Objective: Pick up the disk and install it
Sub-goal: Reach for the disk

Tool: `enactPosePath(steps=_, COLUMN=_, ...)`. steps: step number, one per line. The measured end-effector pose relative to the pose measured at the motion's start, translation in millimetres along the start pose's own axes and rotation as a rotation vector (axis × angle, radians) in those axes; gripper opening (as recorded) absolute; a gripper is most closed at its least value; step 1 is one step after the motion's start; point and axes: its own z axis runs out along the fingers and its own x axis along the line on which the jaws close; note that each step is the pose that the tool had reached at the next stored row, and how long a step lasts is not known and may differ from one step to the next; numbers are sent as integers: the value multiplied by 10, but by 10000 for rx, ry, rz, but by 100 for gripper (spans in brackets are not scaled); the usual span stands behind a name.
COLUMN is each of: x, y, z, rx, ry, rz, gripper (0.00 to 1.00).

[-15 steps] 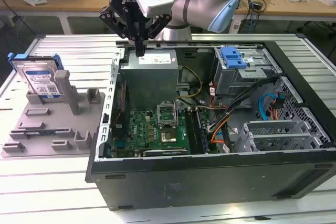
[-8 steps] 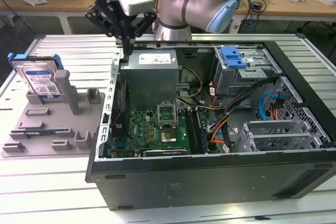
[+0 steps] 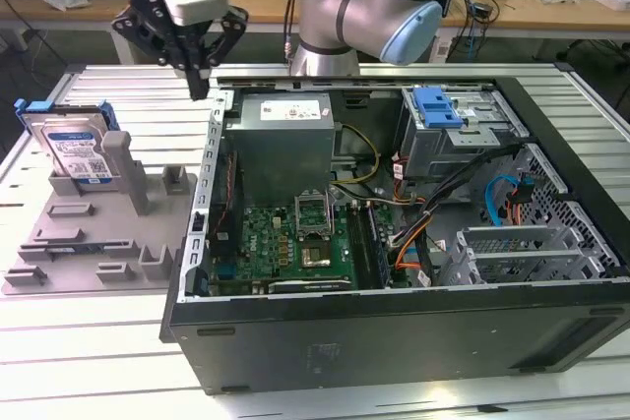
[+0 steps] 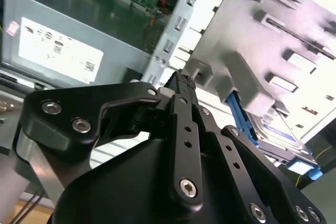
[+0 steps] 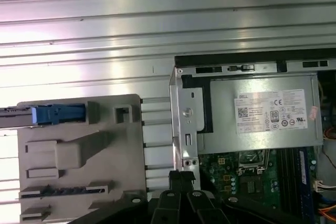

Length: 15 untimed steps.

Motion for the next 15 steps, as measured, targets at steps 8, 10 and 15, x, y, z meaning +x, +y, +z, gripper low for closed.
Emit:
enactPosePath(steps=8, x=373, y=47, z=-4, rx=-1, ry=0, rz=1, gripper=11)
enactPosePath(steps=10, x=452, y=57, z=-5, rx=-1, ry=0, rz=0, gripper=11)
enactPosePath(steps=15, x=674, y=91, z=-6, rx=-1, ry=-1, rz=2, gripper=11)
